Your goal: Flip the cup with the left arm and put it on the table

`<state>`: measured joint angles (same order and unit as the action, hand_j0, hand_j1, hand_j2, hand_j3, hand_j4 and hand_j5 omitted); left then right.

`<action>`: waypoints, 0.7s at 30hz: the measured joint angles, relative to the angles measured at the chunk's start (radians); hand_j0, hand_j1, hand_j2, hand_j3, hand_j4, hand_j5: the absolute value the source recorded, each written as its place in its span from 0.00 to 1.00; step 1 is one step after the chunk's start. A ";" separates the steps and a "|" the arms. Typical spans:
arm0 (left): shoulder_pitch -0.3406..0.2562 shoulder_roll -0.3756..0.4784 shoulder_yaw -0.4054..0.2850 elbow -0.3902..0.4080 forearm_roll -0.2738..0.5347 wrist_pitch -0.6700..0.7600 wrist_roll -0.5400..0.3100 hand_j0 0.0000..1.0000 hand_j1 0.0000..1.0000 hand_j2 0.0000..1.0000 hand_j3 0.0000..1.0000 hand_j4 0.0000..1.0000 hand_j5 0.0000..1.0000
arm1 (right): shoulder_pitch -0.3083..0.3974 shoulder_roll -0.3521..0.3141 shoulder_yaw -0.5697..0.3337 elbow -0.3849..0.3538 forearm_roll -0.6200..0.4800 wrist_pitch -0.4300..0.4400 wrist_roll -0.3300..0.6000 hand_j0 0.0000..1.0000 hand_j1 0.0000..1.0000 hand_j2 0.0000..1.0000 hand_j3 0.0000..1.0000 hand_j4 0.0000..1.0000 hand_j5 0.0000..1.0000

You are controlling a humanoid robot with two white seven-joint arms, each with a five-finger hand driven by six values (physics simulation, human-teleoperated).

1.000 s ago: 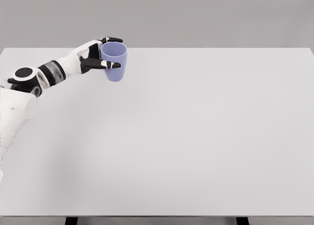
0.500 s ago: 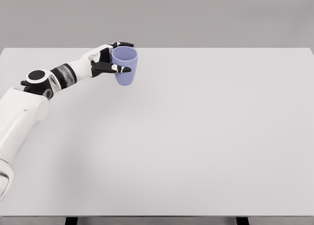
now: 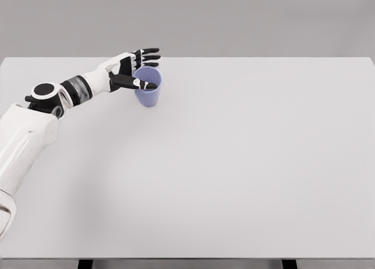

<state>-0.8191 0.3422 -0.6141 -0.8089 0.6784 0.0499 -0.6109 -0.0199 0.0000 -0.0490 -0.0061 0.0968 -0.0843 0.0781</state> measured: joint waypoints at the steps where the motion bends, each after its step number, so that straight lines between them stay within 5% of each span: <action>1: -0.002 0.002 0.001 -0.002 0.000 0.000 0.000 1.00 1.00 1.00 1.00 1.00 1.00 | 0.000 0.000 0.000 0.000 0.000 0.000 0.000 1.00 1.00 1.00 1.00 1.00 1.00; 14: -0.080 0.049 0.022 -0.025 0.010 0.000 0.000 1.00 1.00 1.00 1.00 1.00 1.00 | 0.000 0.000 0.000 0.000 0.000 0.000 0.000 1.00 1.00 1.00 1.00 1.00 1.00; 21: -0.084 0.232 0.014 -0.194 -0.045 -0.061 0.000 1.00 1.00 1.00 1.00 1.00 1.00 | 0.000 0.000 0.000 0.000 0.000 0.000 0.000 1.00 1.00 1.00 1.00 1.00 1.00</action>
<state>-0.9035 0.5739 -0.6006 -1.0025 0.6337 -0.0109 -0.6110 -0.0199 0.0000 -0.0490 -0.0060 0.0968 -0.0843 0.0781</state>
